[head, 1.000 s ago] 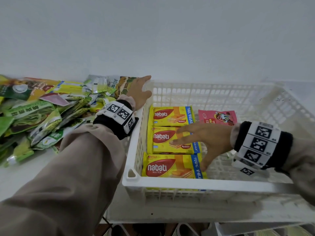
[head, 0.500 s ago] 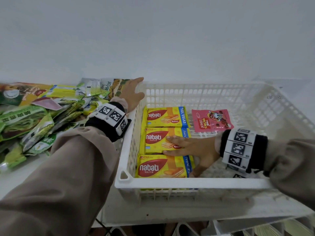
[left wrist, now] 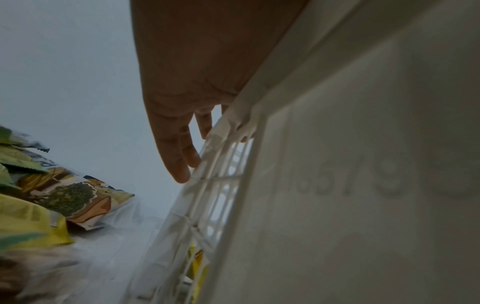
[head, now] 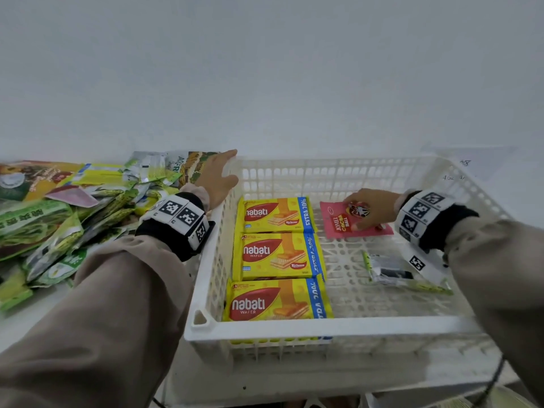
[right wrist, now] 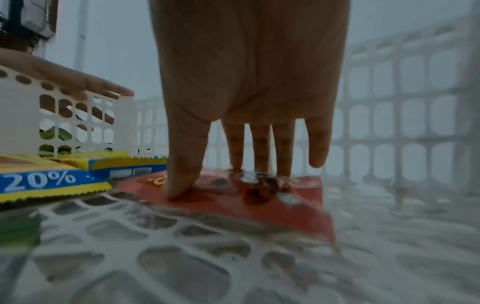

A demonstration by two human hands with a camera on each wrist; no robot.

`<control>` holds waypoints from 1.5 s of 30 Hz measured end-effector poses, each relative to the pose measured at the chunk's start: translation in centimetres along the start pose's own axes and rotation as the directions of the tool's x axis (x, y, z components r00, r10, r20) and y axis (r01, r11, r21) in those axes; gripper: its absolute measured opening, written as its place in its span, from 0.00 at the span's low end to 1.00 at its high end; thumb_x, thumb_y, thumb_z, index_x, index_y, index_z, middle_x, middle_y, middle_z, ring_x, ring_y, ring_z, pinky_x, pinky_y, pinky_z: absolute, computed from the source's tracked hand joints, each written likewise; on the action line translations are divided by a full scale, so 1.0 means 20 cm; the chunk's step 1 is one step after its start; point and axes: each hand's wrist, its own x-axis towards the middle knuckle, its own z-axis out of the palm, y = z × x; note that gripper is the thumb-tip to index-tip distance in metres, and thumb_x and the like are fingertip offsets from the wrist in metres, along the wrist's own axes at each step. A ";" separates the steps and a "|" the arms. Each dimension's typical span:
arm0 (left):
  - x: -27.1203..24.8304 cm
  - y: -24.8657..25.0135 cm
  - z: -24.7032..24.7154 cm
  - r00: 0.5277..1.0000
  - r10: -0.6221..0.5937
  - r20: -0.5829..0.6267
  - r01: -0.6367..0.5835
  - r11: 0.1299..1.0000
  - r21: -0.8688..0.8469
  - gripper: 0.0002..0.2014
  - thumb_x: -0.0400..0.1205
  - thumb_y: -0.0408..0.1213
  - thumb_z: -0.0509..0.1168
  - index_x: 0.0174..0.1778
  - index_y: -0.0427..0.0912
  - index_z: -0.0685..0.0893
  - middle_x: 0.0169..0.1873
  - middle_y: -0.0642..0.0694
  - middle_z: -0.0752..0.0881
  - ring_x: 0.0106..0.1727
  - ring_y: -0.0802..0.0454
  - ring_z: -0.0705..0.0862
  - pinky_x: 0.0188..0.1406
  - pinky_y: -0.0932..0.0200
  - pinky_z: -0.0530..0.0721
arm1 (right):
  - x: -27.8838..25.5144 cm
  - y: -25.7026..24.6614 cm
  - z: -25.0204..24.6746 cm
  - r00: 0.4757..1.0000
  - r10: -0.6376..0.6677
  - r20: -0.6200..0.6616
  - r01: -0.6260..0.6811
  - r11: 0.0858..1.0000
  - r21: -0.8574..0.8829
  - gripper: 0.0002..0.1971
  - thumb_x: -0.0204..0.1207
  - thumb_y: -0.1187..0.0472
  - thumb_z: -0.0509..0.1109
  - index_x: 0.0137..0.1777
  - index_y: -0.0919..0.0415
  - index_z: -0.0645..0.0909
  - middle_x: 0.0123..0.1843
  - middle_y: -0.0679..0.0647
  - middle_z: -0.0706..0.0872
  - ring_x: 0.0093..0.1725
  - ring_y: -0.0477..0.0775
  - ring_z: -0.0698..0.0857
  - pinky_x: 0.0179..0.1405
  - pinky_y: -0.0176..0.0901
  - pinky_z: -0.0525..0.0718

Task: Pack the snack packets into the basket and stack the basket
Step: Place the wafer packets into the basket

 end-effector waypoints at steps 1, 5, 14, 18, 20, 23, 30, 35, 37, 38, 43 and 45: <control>0.00 0.00 0.00 1.000 -0.002 0.002 0.002 1.000 0.000 0.30 0.81 0.28 0.57 0.79 0.47 0.59 0.80 0.43 0.57 0.80 0.48 0.55 0.77 0.51 0.56 | 0.00 0.00 0.01 1.000 0.002 0.000 -0.002 1.000 0.023 0.36 0.70 0.55 0.76 0.77 0.57 0.64 0.75 0.56 0.69 0.72 0.57 0.71 0.71 0.47 0.68; -0.01 0.01 0.00 1.000 -0.012 -0.009 0.012 1.000 -0.002 0.29 0.81 0.29 0.56 0.79 0.47 0.60 0.80 0.44 0.57 0.80 0.50 0.56 0.75 0.54 0.56 | 0.05 0.01 0.04 0.997 0.076 0.020 -0.075 0.997 -0.019 0.44 0.64 0.51 0.80 0.77 0.56 0.60 0.74 0.55 0.72 0.69 0.58 0.75 0.69 0.51 0.73; -0.02 0.02 0.00 0.999 -0.014 -0.030 0.013 0.999 -0.030 0.29 0.81 0.28 0.56 0.79 0.47 0.61 0.79 0.43 0.57 0.80 0.49 0.56 0.75 0.55 0.56 | -0.02 0.11 -0.16 0.984 0.169 -0.049 -0.176 0.968 -0.177 0.10 0.77 0.59 0.68 0.37 0.62 0.74 0.35 0.54 0.77 0.33 0.50 0.74 0.27 0.34 0.67; -0.01 0.01 0.01 0.999 -0.013 -0.035 0.012 1.000 -0.027 0.29 0.81 0.28 0.56 0.79 0.47 0.61 0.79 0.42 0.58 0.79 0.47 0.58 0.75 0.53 0.57 | -0.06 0.32 -0.24 0.933 0.318 -0.172 -0.348 0.918 -0.191 0.10 0.71 0.57 0.73 0.36 0.61 0.77 0.36 0.55 0.82 0.34 0.54 0.79 0.31 0.37 0.75; -0.01 0.01 0.01 0.999 -0.012 -0.037 0.011 1.000 -0.025 0.29 0.81 0.28 0.56 0.79 0.47 0.61 0.78 0.42 0.59 0.79 0.47 0.58 0.75 0.53 0.57 | 0.01 0.45 -0.20 0.905 0.384 -0.181 -0.420 0.872 -0.252 0.15 0.63 0.52 0.74 0.31 0.62 0.74 0.30 0.55 0.81 0.31 0.56 0.80 0.40 0.44 0.85; -0.01 0.01 0.01 0.999 -0.015 -0.039 0.014 0.999 -0.032 0.29 0.81 0.27 0.56 0.79 0.47 0.61 0.78 0.41 0.59 0.78 0.47 0.59 0.74 0.53 0.58 | -0.04 0.39 -0.15 0.865 0.429 -0.259 -0.489 0.837 -0.245 0.11 0.65 0.62 0.76 0.45 0.66 0.81 0.37 0.58 0.85 0.39 0.58 0.85 0.44 0.46 0.86; 0.02 -0.01 0.01 0.999 -0.009 -0.033 0.009 1.000 -0.021 0.29 0.80 0.27 0.57 0.78 0.47 0.61 0.78 0.41 0.59 0.78 0.47 0.59 0.74 0.55 0.58 | -0.09 0.19 0.04 0.962 0.272 0.039 -0.245 0.913 -0.326 0.36 0.76 0.45 0.66 0.80 0.49 0.56 0.81 0.52 0.62 0.76 0.57 0.68 0.74 0.54 0.69; 0.02 -0.01 0.01 0.999 -0.006 -0.043 0.006 1.000 -0.011 0.29 0.80 0.27 0.57 0.78 0.46 0.62 0.78 0.41 0.60 0.78 0.46 0.61 0.74 0.56 0.58 | -0.11 0.21 0.08 0.938 0.346 -0.010 -0.325 0.868 -0.375 0.32 0.75 0.54 0.69 0.78 0.57 0.61 0.67 0.58 0.79 0.64 0.59 0.80 0.63 0.49 0.78; 0.02 -0.01 0.02 0.999 -0.004 -0.041 0.004 1.000 -0.014 0.29 0.80 0.27 0.57 0.78 0.46 0.62 0.78 0.41 0.60 0.78 0.46 0.61 0.74 0.56 0.59 | -0.09 0.22 0.10 0.930 0.366 -0.039 -0.352 0.854 -0.383 0.29 0.76 0.55 0.67 0.75 0.58 0.64 0.55 0.56 0.82 0.54 0.57 0.83 0.59 0.47 0.82; 0.02 -0.01 0.01 0.999 -0.006 -0.040 0.005 1.000 -0.017 0.29 0.80 0.27 0.57 0.78 0.46 0.62 0.77 0.41 0.60 0.78 0.46 0.61 0.74 0.55 0.59 | -0.08 0.23 0.11 0.920 0.388 -0.055 -0.376 0.835 -0.402 0.27 0.76 0.53 0.66 0.72 0.59 0.66 0.51 0.54 0.83 0.49 0.55 0.84 0.57 0.47 0.83; 0.01 -0.01 0.01 0.999 -0.006 -0.039 0.006 1.000 -0.014 0.29 0.80 0.27 0.57 0.78 0.46 0.62 0.78 0.41 0.60 0.78 0.46 0.60 0.74 0.55 0.59 | -0.09 0.22 0.11 0.912 0.401 -0.081 -0.397 0.817 -0.418 0.12 0.78 0.52 0.65 0.55 0.58 0.79 0.38 0.46 0.79 0.38 0.46 0.79 0.40 0.31 0.76; 0.01 0.00 0.01 0.999 0.000 -0.038 0.000 1.000 -0.004 0.29 0.80 0.27 0.57 0.78 0.46 0.62 0.78 0.41 0.60 0.78 0.47 0.59 0.75 0.56 0.58 | -0.11 0.21 0.09 0.902 0.430 -0.037 -0.403 0.810 -0.426 0.09 0.77 0.54 0.66 0.53 0.58 0.78 0.35 0.46 0.75 0.41 0.47 0.77 0.39 0.33 0.73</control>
